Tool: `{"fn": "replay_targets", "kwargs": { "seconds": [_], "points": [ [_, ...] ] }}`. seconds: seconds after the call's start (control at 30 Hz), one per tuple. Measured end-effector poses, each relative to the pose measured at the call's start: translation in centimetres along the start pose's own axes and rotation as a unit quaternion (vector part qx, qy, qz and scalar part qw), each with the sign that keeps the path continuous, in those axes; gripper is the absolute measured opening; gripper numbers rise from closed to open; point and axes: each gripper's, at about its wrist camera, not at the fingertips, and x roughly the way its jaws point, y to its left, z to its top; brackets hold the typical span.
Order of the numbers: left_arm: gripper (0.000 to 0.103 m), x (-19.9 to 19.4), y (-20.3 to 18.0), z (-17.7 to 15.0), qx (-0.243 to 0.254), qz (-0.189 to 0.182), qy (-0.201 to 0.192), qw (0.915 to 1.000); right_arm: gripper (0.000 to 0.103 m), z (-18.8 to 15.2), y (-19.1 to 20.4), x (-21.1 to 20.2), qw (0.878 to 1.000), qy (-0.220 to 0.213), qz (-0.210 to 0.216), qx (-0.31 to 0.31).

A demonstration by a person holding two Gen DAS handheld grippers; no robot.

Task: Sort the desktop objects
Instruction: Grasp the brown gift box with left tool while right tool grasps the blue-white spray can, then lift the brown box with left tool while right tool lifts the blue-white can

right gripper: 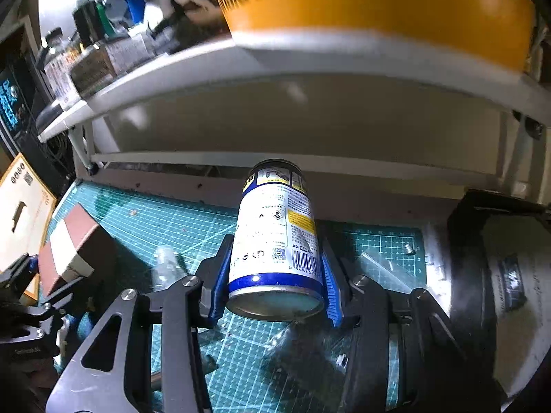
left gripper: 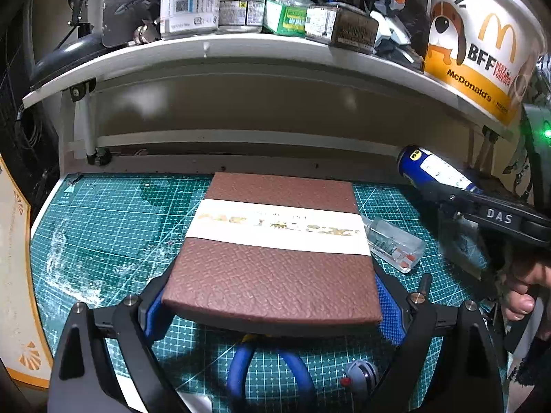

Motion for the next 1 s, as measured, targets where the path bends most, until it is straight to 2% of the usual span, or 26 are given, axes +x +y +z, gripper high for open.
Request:
{"fn": "replay_targets", "kwargs": {
  "seconds": [0.37,1.0],
  "points": [
    [0.094,-2.4,-0.1,1.0,-0.006,0.010,0.001,0.9999,0.042,-0.9,0.2,-4.2,1.000,0.008,-0.001,0.004],
    [0.094,-10.4,-0.5,0.5,0.000,0.000,-0.010,0.9999,0.042,-4.0,1.8,-13.9,0.999,-0.011,-0.026,0.019]
  ]
}}
